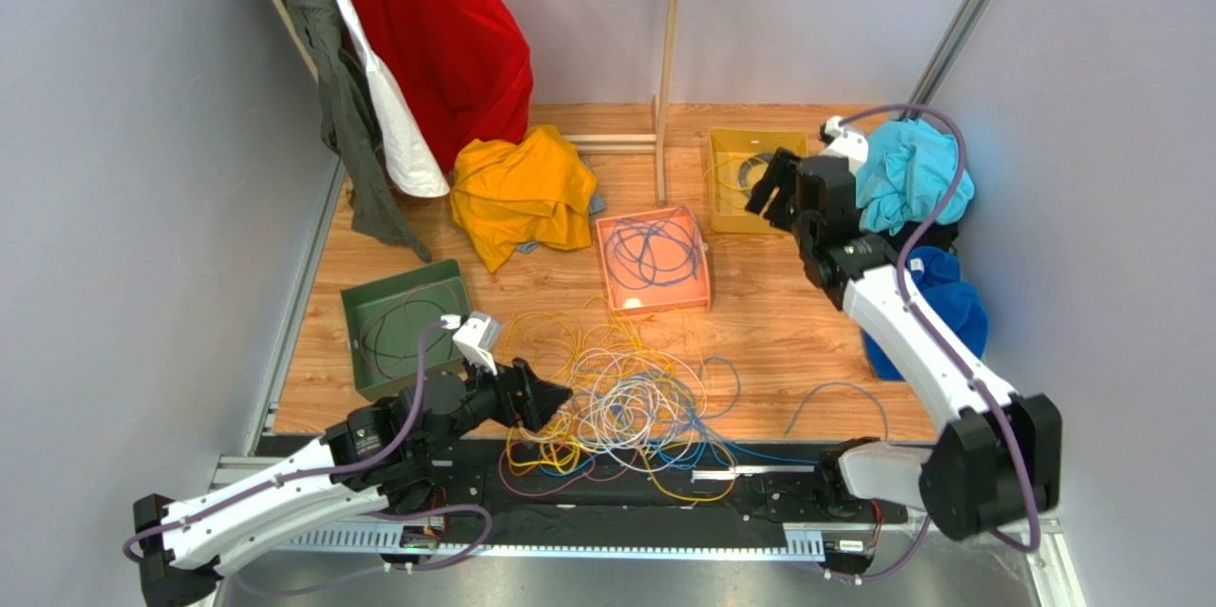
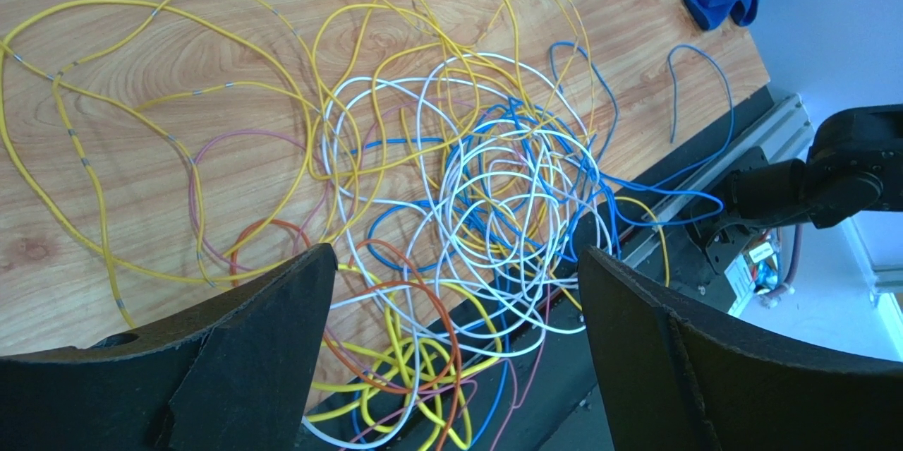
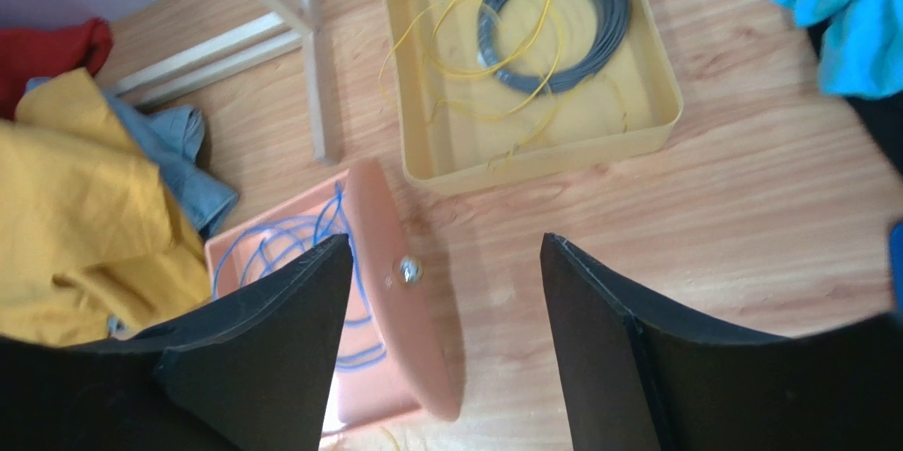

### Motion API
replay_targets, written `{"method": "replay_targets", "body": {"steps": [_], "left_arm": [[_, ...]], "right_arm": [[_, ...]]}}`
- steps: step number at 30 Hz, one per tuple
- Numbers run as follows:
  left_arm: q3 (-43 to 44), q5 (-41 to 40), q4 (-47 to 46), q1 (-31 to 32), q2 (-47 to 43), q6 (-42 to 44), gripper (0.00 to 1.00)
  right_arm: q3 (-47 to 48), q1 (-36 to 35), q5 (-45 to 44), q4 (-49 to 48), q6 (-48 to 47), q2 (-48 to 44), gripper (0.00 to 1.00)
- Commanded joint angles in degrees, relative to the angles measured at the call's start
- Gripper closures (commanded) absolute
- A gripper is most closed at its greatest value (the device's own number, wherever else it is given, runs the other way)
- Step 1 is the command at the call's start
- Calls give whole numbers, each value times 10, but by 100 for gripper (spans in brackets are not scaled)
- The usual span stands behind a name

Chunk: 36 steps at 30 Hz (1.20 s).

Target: Untangle the cables

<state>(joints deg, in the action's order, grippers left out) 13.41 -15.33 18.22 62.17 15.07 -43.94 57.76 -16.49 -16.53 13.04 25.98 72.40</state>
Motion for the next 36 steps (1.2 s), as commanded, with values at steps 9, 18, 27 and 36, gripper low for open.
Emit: {"method": "replay_targets", "body": {"steps": [9,18,27,36], "left_arm": [[32,-10,13,1,5,-19,7],[27,-8,7,1,23,-29,7],[23,0,5,1,20,-31,7],[21,-8,13,1,8,-27,7]], "right_arm": [[-274,-416,-133,35,103,-238,36],[-335,-407,-165,-2,130,-200,36],[-333,-362,-112,-118,130,-58,46],[-240,-455,-173,6,77,-251,100]]}}
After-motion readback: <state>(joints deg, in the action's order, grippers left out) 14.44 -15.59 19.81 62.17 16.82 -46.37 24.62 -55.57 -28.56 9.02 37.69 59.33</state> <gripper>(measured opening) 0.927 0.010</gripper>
